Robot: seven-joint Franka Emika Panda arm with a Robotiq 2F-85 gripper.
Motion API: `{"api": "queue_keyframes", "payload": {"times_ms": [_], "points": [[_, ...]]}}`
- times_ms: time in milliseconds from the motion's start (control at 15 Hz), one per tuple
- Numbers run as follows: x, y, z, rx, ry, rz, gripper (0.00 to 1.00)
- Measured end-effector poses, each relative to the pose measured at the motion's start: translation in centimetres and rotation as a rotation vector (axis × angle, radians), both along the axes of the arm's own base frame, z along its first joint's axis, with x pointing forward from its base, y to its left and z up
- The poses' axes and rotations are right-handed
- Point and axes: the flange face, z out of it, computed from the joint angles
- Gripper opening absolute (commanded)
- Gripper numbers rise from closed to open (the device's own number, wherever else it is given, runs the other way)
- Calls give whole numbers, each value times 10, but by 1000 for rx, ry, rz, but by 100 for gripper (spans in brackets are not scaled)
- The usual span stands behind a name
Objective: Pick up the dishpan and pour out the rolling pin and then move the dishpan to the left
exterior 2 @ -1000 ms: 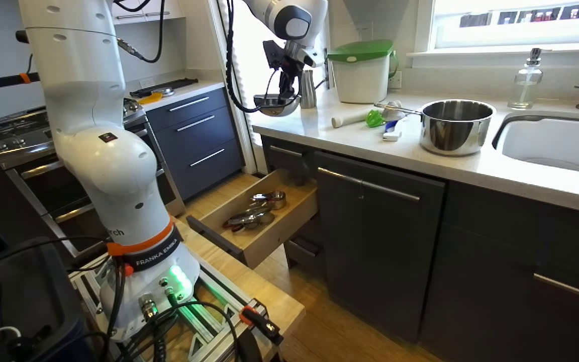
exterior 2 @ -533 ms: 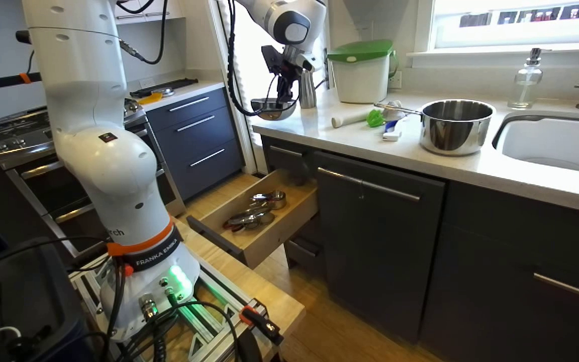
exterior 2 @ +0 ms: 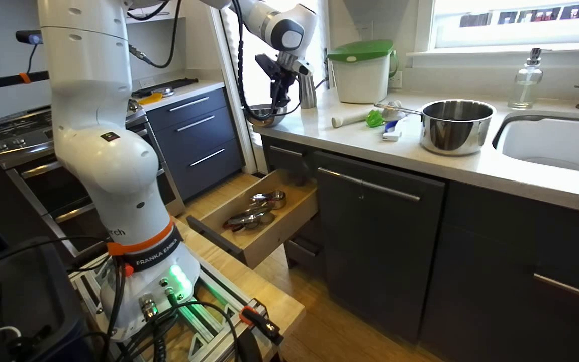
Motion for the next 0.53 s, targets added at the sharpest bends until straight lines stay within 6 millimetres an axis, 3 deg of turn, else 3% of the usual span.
{"api": "queue_keyframes", "payload": {"times_ms": [267, 333, 467, 533], "points": [[5, 12, 9, -38, -96, 40, 2], [7, 12, 13, -34, -133, 37, 9], [10, 11, 20, -13, -185, 36, 9], [9, 10, 23, -8, -193, 37, 2]]}}
